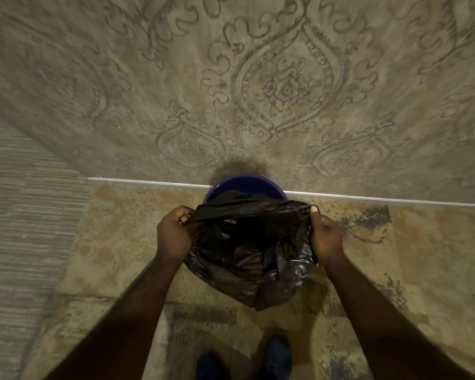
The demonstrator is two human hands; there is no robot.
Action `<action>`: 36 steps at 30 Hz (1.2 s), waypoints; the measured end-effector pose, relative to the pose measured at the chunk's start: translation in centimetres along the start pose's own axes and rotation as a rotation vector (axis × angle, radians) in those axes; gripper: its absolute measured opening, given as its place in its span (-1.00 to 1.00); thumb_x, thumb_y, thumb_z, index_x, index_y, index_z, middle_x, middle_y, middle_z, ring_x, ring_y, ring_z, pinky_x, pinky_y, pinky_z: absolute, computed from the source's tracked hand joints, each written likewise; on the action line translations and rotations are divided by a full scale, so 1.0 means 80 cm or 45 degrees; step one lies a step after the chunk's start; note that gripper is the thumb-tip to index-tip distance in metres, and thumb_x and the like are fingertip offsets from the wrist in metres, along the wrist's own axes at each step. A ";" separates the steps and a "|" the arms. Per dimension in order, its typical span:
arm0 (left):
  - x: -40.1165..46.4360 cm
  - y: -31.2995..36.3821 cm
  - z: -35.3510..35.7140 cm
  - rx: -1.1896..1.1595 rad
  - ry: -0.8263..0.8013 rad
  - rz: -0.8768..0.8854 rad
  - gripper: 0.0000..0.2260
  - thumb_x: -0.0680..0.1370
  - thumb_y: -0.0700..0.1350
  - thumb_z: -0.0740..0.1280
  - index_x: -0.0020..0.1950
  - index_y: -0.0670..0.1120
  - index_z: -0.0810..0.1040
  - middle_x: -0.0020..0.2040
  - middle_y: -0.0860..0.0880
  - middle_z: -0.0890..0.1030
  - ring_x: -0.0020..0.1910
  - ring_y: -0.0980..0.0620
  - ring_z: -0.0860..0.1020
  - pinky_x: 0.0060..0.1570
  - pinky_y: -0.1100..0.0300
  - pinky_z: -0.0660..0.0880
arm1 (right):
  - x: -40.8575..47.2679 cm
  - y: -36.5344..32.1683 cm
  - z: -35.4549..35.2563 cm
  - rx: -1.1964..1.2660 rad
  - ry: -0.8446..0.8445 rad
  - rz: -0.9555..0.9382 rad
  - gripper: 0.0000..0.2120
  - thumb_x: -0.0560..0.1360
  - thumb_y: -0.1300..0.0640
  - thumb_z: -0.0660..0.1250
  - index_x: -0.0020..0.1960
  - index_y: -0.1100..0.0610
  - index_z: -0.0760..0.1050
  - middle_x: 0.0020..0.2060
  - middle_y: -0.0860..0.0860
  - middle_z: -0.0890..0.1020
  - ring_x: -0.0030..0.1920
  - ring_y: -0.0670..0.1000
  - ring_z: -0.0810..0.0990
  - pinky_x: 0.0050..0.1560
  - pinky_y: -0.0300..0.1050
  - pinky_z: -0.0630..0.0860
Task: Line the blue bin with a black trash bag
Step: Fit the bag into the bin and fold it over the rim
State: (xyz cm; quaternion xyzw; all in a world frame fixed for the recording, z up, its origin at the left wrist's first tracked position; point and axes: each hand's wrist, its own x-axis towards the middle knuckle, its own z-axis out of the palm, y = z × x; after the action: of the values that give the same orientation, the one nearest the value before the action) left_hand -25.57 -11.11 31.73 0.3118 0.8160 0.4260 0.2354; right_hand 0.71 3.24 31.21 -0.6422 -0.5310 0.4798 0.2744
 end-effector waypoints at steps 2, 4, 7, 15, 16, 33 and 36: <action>-0.001 -0.020 0.015 -0.006 0.002 -0.019 -0.79 0.42 -0.19 0.47 -0.32 0.04 0.51 -0.39 0.03 0.55 -0.43 0.24 0.47 -0.40 0.42 0.34 | 0.005 0.023 0.006 -0.047 0.006 -0.049 -0.48 0.66 0.03 0.16 -0.31 0.37 0.52 -0.41 0.16 0.52 -0.33 0.02 0.45 -0.25 -0.09 0.36; 0.002 -0.038 0.033 -0.013 -0.011 -0.027 -0.78 0.47 -0.18 0.44 -0.30 0.06 0.50 -0.38 0.08 0.57 -0.40 0.27 0.50 -0.40 0.46 0.36 | 0.012 0.046 0.014 -0.106 0.014 -0.105 -0.54 0.67 0.05 0.15 -0.27 0.28 0.55 -0.38 0.15 0.57 -0.33 0.03 0.49 -0.30 -0.17 0.39; 0.011 -0.059 0.058 -0.065 -0.024 -0.014 -0.90 0.49 -0.13 0.44 -0.18 0.03 0.56 -0.29 0.12 0.61 -0.32 0.23 0.54 -0.33 0.46 0.41 | 0.030 0.071 0.027 -0.210 0.010 -0.153 -0.62 0.66 0.01 0.15 -0.14 0.22 0.57 -0.25 0.14 0.64 -0.21 0.05 0.56 -0.22 -0.18 0.42; 0.062 -0.120 0.110 -0.280 -0.046 -0.204 -0.92 0.45 -0.19 0.49 -0.09 -0.10 0.66 -0.21 -0.06 0.69 -0.24 0.02 0.63 -0.20 0.18 0.56 | 0.111 0.133 0.066 -0.250 0.035 -0.104 -0.65 0.62 -0.01 0.24 -0.20 0.23 0.47 -0.28 0.17 0.59 -0.24 0.13 0.50 -0.20 0.00 0.42; 0.067 -0.130 0.114 -0.279 -0.058 -0.209 -0.95 0.46 -0.20 0.47 -0.11 -0.08 0.66 -0.25 -0.05 0.69 -0.28 0.04 0.61 -0.27 0.27 0.54 | 0.120 0.140 0.071 -0.245 0.037 -0.095 -0.67 0.61 -0.02 0.25 -0.21 0.19 0.47 -0.29 0.13 0.59 -0.25 0.11 0.51 -0.22 -0.02 0.41; 0.187 -0.182 0.158 0.031 0.030 -0.009 -0.58 0.58 0.03 0.33 -0.34 -0.26 0.48 -0.45 -0.16 0.44 -0.38 0.08 0.36 -0.36 0.10 0.34 | 0.253 0.144 0.138 -0.154 0.072 -0.290 -0.70 0.49 0.01 0.44 -0.19 0.26 0.54 -0.32 0.13 0.60 -0.26 0.07 0.54 -0.20 -0.07 0.43; 0.206 -0.177 0.166 0.115 0.112 0.021 -0.53 0.56 0.08 0.34 -0.40 -0.22 0.42 -0.47 -0.17 0.41 -0.41 0.02 0.37 -0.33 0.06 0.35 | 0.275 0.142 0.146 -0.224 0.126 -0.327 -0.66 0.46 -0.04 0.46 -0.23 0.24 0.53 -0.37 0.07 0.56 -0.30 0.04 0.52 -0.27 -0.12 0.35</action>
State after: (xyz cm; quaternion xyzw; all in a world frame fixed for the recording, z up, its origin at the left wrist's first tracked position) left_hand -32.78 1.63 10.87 0.3097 0.8415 0.4039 0.1814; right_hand -5.65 18.94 9.76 -0.6136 -0.6345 0.3602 0.3020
